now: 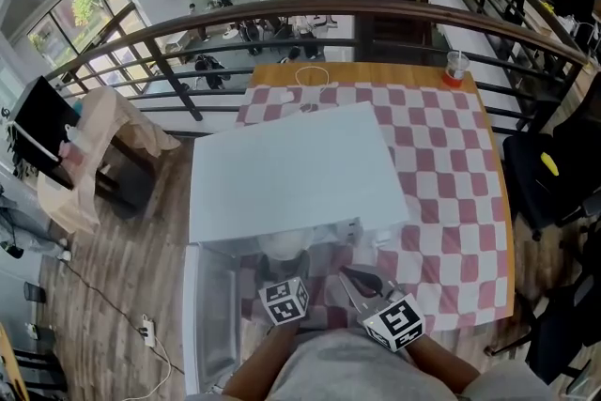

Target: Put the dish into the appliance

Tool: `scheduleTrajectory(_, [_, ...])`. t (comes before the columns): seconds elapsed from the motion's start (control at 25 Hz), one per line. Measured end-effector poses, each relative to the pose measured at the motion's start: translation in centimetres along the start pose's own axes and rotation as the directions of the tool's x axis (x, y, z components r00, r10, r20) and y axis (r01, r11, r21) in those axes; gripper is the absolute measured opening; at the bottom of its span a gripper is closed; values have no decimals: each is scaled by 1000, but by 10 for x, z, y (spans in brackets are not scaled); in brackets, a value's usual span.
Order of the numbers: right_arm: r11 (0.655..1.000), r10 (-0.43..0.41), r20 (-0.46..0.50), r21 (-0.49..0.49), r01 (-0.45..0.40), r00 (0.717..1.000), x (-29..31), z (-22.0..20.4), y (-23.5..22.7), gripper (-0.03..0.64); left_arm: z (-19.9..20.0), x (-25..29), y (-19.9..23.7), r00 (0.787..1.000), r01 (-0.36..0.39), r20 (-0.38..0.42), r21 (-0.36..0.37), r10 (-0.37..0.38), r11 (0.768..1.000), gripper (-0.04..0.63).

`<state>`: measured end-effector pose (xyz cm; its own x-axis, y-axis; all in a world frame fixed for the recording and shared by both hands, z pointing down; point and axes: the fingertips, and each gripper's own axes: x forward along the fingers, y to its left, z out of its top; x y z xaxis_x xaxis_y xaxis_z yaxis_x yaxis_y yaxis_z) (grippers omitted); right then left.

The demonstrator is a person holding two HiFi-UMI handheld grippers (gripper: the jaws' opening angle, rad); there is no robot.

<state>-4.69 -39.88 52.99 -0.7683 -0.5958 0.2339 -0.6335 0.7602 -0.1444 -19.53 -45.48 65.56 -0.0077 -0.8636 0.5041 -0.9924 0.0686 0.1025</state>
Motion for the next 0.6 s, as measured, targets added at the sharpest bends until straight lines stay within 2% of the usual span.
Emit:
scheduleTrajectory(0.2, [1000,0,-8,1,0,1000,2,-2,0,-2,7,13,7,1000,-4,-2,29,4,1000,436])
scheduleTrajectory(0.36, [1000,2,-15,-1,-2,1000,5,-4,1,-2,16,25,13,1000,-18,-6,62,18,998,406])
scheduleTrajectory(0.6, [1000,1,-18,2,-1,1000,3,-6,-1,-2,26,41,15,999,-17,-36,68,19,998,396])
